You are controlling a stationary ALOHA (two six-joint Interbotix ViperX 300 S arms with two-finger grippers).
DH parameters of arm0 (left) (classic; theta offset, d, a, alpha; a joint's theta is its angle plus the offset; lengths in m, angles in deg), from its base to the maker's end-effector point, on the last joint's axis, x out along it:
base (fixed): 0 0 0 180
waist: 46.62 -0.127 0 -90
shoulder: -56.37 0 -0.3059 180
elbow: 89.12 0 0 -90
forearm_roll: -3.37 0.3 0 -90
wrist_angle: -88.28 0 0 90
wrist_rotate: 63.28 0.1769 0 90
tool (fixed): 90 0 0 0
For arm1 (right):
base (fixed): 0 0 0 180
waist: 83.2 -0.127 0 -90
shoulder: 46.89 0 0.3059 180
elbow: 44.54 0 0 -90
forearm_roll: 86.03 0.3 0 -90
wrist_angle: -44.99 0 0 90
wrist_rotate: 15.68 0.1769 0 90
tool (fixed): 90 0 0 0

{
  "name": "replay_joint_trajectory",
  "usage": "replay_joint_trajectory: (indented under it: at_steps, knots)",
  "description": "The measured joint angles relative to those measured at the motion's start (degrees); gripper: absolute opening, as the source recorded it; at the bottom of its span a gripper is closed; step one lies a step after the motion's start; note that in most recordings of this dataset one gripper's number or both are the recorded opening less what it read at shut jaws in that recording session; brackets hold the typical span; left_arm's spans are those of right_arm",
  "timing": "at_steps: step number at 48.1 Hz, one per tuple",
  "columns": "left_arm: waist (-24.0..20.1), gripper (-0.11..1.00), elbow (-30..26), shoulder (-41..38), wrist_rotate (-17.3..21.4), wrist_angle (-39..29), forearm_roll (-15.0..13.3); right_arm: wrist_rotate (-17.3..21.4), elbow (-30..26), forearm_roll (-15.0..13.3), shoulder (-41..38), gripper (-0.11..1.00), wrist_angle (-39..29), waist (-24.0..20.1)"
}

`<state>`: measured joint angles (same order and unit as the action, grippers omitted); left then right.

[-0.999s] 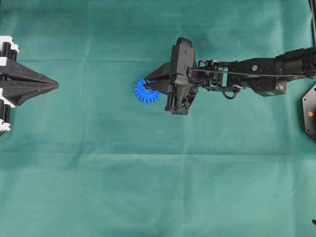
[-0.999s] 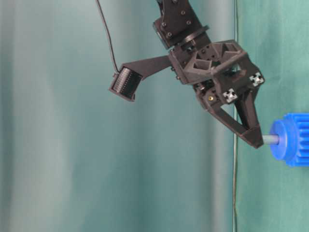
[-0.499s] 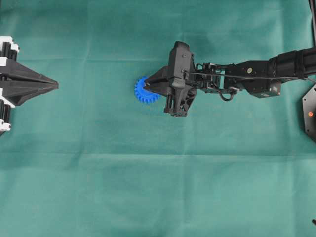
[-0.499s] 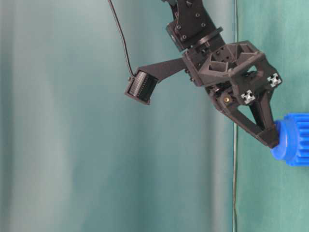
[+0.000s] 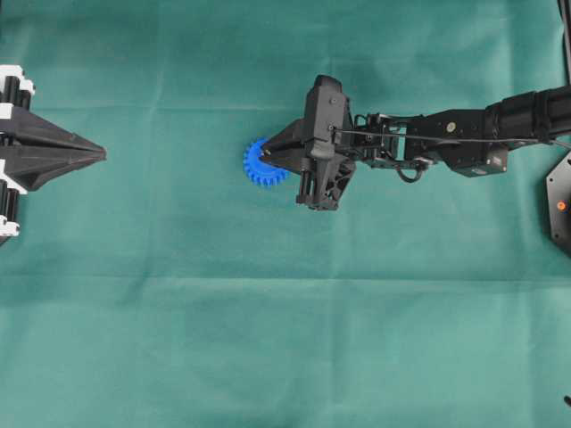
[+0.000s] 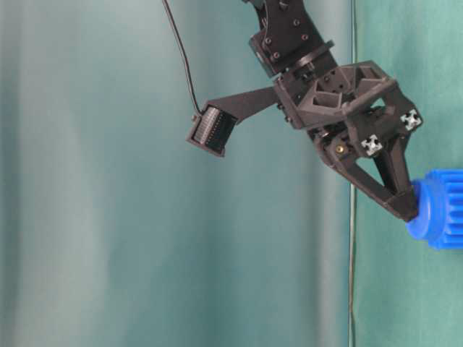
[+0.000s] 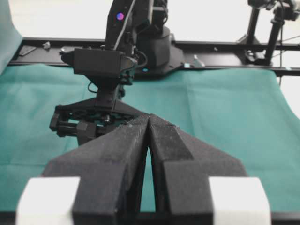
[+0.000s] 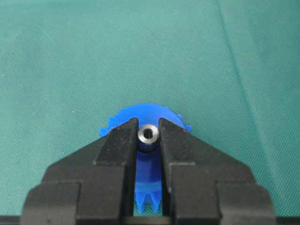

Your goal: Insert the shaft placed at a random location into the center hole of the small gear at another random location.

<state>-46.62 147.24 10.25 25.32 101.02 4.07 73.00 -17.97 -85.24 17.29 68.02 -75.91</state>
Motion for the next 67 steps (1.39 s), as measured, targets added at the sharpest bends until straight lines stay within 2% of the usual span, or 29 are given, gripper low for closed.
replay_joint_trajectory:
  at_steps: [3, 12, 15, 25, 38, 67]
  knots:
    - [0.09, 0.00, 0.09, 0.00, 0.00, 0.00, 0.00, 0.09, 0.00, -0.09, 0.00, 0.25, 0.00, 0.00]
    - [0.00, 0.00, 0.00, 0.00, 0.00, 0.00, -0.09, 0.09, -0.09, -0.09, 0.00, 0.81, 1.49, 0.00]
    - [0.00, 0.00, 0.00, 0.00, 0.00, 0.00, -0.09, 0.09, -0.09, -0.09, 0.00, 0.92, 1.85, -0.09]
    - [0.09, 0.00, 0.09, 0.00, 0.00, 0.00, -0.09, 0.00, -0.09, 0.00, 1.32, 0.87, 1.93, -0.18]
    - [0.00, 0.00, 0.00, 0.00, 0.00, 0.00, -0.09, 0.09, 2.90, -0.09, 11.25, 0.87, -0.26, -0.18]
    - [0.00, 0.00, 0.09, 0.00, 0.00, 0.00, -0.09, 0.00, 19.16, 0.00, 36.30, 0.87, -1.93, -0.18]
